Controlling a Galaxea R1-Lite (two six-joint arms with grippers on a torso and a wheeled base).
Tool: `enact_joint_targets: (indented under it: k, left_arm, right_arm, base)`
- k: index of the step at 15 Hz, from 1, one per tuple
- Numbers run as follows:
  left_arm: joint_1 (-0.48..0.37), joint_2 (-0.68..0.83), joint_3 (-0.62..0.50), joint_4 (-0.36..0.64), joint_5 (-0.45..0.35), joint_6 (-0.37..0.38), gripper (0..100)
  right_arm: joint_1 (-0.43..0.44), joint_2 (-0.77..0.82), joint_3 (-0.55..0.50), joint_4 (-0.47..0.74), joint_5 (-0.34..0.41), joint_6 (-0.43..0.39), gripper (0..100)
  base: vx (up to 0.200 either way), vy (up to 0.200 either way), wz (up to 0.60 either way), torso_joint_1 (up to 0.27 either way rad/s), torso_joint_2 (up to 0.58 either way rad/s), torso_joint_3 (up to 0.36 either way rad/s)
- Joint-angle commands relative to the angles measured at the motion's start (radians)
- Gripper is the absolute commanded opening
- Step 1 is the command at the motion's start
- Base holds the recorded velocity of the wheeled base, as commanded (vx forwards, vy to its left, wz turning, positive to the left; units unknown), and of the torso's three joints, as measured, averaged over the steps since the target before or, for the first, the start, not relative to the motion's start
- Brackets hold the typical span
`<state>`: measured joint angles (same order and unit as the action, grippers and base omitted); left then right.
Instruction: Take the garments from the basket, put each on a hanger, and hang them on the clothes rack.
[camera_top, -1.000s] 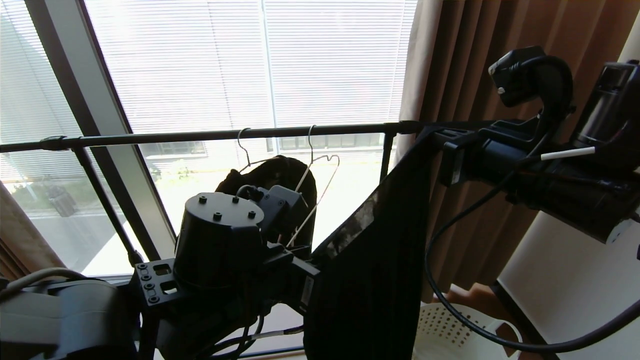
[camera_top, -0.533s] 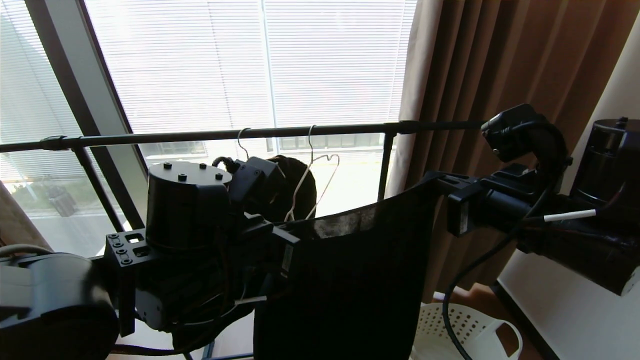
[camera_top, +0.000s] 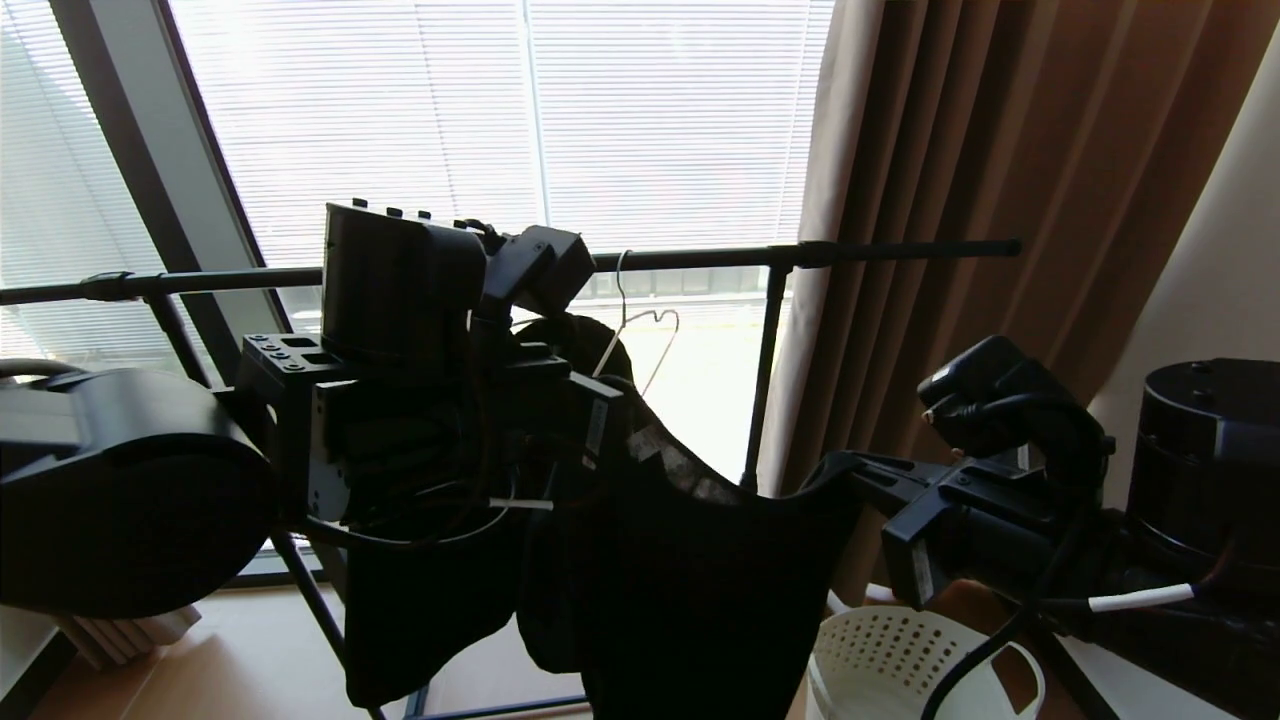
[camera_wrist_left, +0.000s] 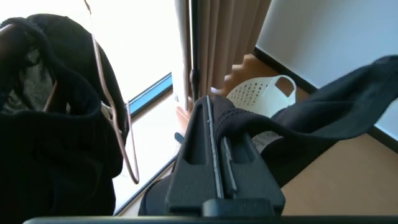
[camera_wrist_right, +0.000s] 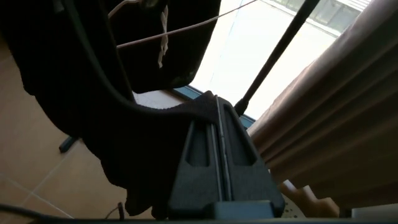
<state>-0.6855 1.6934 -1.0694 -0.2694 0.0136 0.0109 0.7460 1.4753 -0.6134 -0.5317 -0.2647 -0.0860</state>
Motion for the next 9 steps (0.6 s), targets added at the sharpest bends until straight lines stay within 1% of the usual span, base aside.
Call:
enact_joint_targets:
  k: [1, 2, 4, 5, 6, 9]
  left_arm:
    - [0.0, 0.014, -0.004, 0.001, -0.009, 0.0, 0]
    - [0.003, 0.011, 0.008, 0.007, -0.009, 0.0, 0]
    - [0.006, 0.003, 0.017, 0.044, -0.018, 0.0, 0]
    - [0.011, -0.024, 0.016, 0.116, -0.05, 0.0, 0]
    - [0.011, -0.037, 0.009, 0.16, -0.069, 0.0, 0]
    - [0.02, -0.07, -0.018, 0.265, -0.089, -0.002, 0]
  right_arm:
    - [0.003, 0.005, -0.025, -0.011, -0.059, 0.008, 0]
    - [-0.002, -0.001, -0.029, -0.013, -0.082, 0.029, 0]
    - [-0.01, -0.006, -0.037, -0.011, -0.093, 0.086, 0]
    - [-0.01, -0.007, -0.039, -0.011, -0.096, 0.104, 0]
    - [-0.01, -0.007, -0.04, -0.013, -0.102, 0.104, 0]
    - [-0.01, 0.005, -0.058, -0.011, -0.11, 0.103, 0]
  base:
    - [0.0, 0.0, 0.0, 0.0, 0.0, 0.0]
    - [0.0, 0.0, 0.0, 0.0, 0.0, 0.0]
    - [0.0, 0.0, 0.0, 0.0, 0.0, 0.0]
    - [0.0, 0.0, 0.0, 0.0, 0.0, 0.0]
    - [0.0, 0.0, 0.0, 0.0, 0.0, 0.0]
    - [0.0, 0.0, 0.0, 0.0, 0.0, 0.0]
